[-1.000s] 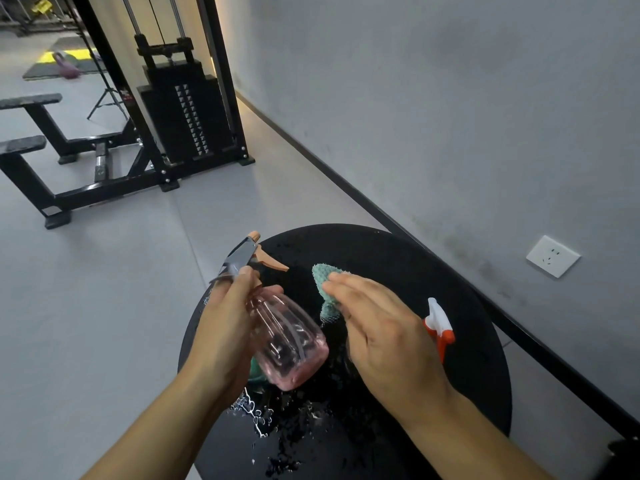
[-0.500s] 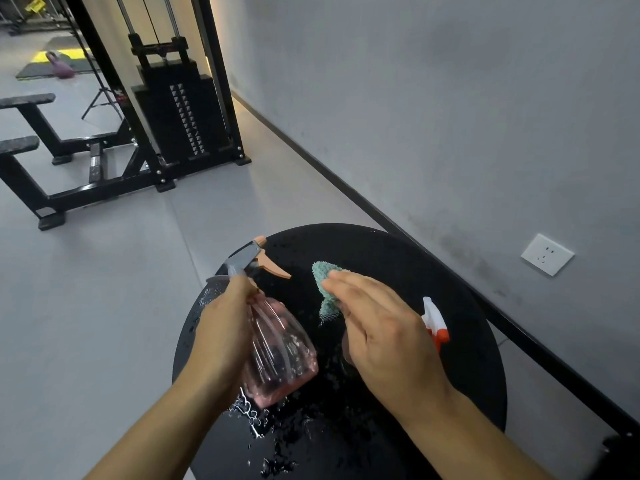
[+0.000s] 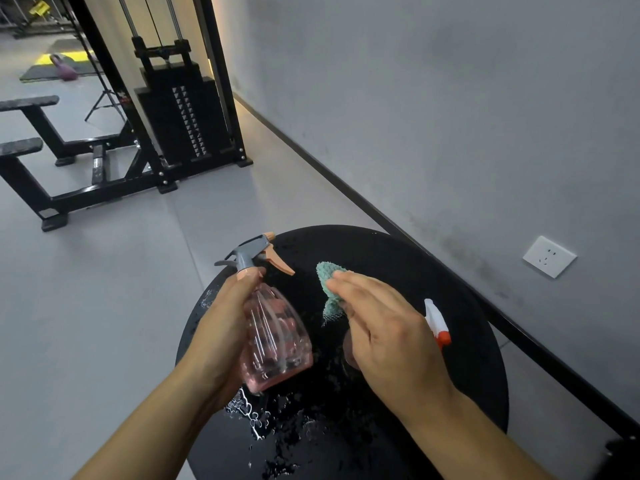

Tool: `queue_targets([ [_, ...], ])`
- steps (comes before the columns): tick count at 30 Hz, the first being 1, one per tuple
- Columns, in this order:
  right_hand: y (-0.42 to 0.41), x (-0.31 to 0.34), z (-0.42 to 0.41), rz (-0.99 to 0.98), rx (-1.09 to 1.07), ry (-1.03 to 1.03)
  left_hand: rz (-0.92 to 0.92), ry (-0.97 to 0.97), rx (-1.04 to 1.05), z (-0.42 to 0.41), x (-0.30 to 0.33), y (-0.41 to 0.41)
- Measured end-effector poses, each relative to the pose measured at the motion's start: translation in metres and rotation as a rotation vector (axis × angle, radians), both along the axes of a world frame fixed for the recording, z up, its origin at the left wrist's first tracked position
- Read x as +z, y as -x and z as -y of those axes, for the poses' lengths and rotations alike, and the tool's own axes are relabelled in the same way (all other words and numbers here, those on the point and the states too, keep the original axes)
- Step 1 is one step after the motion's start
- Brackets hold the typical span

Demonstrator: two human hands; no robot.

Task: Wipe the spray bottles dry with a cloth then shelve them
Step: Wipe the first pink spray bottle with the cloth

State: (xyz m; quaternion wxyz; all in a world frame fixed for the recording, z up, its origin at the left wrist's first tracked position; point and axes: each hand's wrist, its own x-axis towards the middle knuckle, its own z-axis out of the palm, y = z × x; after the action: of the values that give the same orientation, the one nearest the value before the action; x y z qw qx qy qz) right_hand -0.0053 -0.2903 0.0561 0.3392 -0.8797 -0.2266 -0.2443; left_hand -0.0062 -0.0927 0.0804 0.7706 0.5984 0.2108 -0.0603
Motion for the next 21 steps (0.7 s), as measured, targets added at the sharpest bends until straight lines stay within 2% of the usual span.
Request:
queue_targets([
  [13, -0.001, 0.000, 0.001, 0.011, -0.017, -0.018, -0.084, 0.051, -0.102, -0.014, -0.010, -0.005],
  [21, -0.001, -0.001, 0.002, -0.014, -0.018, -0.020, -0.058, 0.089, -0.056, -0.010, -0.008, -0.004],
])
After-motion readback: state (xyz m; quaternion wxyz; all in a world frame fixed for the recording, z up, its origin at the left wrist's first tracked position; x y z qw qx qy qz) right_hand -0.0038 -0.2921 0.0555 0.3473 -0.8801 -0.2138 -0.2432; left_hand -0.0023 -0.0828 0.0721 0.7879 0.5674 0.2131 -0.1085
